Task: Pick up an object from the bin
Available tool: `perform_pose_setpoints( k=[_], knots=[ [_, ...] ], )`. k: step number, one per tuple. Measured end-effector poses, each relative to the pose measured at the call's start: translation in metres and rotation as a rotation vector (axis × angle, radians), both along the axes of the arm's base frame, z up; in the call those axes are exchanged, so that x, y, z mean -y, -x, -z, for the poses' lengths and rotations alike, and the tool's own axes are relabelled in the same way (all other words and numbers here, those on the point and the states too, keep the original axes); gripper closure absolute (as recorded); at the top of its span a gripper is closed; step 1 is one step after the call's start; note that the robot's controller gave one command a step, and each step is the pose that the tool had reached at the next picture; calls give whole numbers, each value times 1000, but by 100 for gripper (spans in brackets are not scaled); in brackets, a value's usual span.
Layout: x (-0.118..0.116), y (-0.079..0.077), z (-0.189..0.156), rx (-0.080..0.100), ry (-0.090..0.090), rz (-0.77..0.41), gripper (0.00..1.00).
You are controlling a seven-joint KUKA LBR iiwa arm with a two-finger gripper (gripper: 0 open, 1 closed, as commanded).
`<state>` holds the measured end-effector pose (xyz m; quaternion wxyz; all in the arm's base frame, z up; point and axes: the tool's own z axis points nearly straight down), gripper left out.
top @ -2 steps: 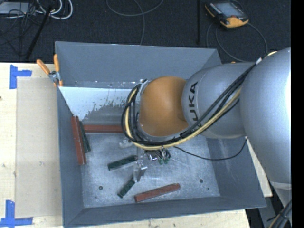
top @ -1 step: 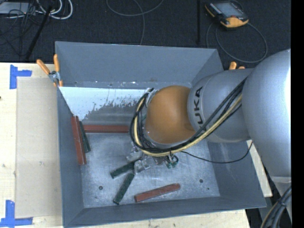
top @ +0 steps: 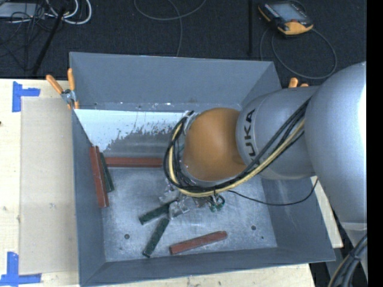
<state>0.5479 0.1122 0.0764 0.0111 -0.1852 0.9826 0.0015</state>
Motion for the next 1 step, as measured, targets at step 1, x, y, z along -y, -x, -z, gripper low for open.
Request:
perform_pose_setpoints(
  k=[1],
  knots=[
    [-10, 4, -171, -15, 6, -19, 100]
  ],
)
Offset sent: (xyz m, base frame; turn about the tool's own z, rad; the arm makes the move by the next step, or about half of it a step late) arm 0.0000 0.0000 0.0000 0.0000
